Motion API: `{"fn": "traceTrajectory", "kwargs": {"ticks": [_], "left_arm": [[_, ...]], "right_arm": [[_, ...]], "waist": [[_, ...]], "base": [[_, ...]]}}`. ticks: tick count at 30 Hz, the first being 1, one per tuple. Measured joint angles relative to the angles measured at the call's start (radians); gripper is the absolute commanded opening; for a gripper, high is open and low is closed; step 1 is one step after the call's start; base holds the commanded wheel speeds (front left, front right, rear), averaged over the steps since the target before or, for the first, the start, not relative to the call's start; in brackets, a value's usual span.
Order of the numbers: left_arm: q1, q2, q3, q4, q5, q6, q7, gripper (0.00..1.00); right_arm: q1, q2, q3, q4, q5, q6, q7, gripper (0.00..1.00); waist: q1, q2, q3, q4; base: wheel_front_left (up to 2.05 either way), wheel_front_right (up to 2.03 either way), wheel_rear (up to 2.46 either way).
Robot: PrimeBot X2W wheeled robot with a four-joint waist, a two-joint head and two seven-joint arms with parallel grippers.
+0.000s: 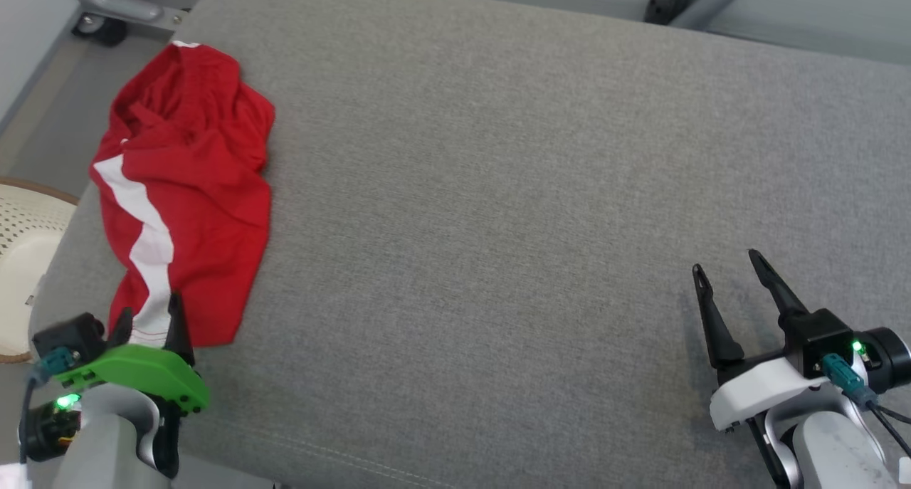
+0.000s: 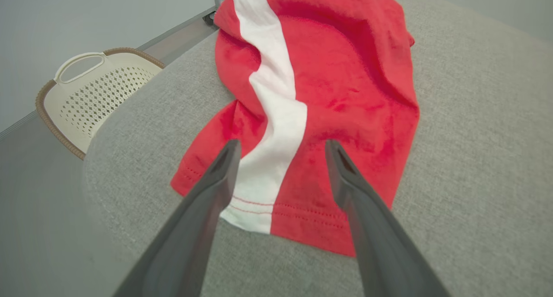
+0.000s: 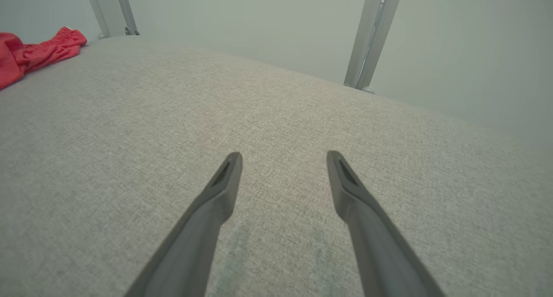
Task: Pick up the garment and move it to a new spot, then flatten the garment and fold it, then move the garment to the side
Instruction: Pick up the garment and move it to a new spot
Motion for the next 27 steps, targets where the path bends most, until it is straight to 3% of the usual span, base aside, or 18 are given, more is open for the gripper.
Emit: {"fn": "traceTrajectory", "kwargs": {"ticks": [7, 9, 10, 16, 21, 27], "left_arm": [[-0.134, 0.03, 0.019, 0.188, -0.036, 0.0, 0.02, 1.0], [-0.156, 0.03, 0.013, 0.222, -0.061, 0.0, 0.032, 0.13], [-0.162, 0.035, 0.003, 0.23, -0.067, 0.0, 0.034, 0.0], [-0.163, 0.04, -0.07, 0.165, -0.179, 0.006, 0.046, 0.0], [-0.147, -0.051, -0.235, -0.117, -0.339, 0.0, 0.106, 0.0], [-0.138, -0.042, -0.374, -0.446, -0.441, -0.002, 0.203, 0.0]], "right_arm": [[-0.043, -0.008, 0.018, -0.01, -0.005, 0.0, 0.0, 1.0], [-0.049, -0.009, 0.021, -0.01, -0.005, 0.0, 0.0, 1.0], [-0.052, -0.007, 0.022, -0.009, -0.004, 0.0, 0.0, 1.0], [-0.062, 0.018, 0.014, -0.006, 0.005, 0.0, 0.0, 1.0], [-0.059, 0.048, 0.007, -0.001, 0.018, 0.0, 0.0, 1.0], [-0.06, 0.086, 0.03, 0.0, 0.036, 0.0, 0.0, 1.0]], "waist": [[0.0, 0.0, 0.103, -0.057], [0.0, 0.0, 0.125, -0.072], [0.0, 0.0001, 0.133, -0.08], [0.0001, 0.0, 0.149, -0.127], [0.0001, 0.0, 0.123, -0.15], [0.0001, 0.0, 0.099, -0.203]], "base": [[0.0, 0.0, 0.0], [0.0, 0.0, 0.0], [0.0, 0.0, 0.0], [0.0, 0.0, 0.0], [0.0, 0.0, 0.0], [0.0, 0.0, 0.0]]}}
